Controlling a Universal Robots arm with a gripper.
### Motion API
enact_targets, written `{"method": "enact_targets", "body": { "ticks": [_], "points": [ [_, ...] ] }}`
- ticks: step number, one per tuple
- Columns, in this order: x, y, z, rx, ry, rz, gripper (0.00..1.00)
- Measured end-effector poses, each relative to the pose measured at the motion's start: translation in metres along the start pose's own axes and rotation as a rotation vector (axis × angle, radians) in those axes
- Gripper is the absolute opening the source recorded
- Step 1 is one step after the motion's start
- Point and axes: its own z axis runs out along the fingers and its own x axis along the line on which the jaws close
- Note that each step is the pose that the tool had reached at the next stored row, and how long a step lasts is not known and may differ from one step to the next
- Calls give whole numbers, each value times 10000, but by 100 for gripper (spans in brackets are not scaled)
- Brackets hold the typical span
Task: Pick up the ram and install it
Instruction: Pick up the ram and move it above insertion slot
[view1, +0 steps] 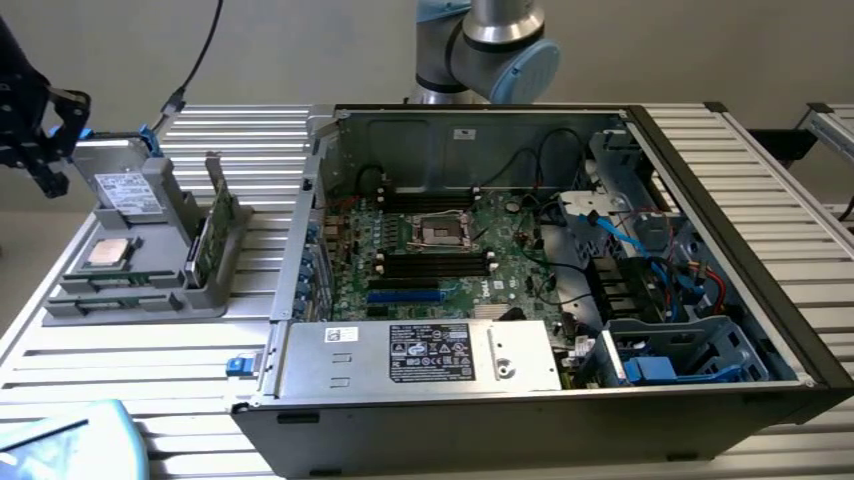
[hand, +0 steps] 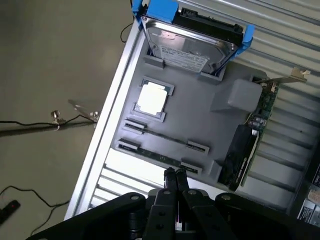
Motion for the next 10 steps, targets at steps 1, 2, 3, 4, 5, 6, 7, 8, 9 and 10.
{"method": "enact_targets", "body": {
  "ticks": [1, 2, 3, 4, 5, 6, 7, 8, 9, 10],
  "points": [
    [0, 0, 7, 0, 7, -192, 10],
    [-1, -1, 13, 4, 17, -370, 10],
    [-1, -1, 18, 7, 25, -546, 10],
    [-1, -1, 22, 5, 28, -725, 10],
    [-1, -1, 24, 3, 32, -916, 10],
    [-1, -2, 26, 7, 35, -1096, 10],
    [-2, -2, 29, 16, 39, -1282, 10],
    [-2, -3, 33, 25, 48, -1463, 10],
    [-2, -3, 38, 33, 58, -1640, 10],
    [-2, -3, 43, 41, 68, -1815, 10]
  ]
}}
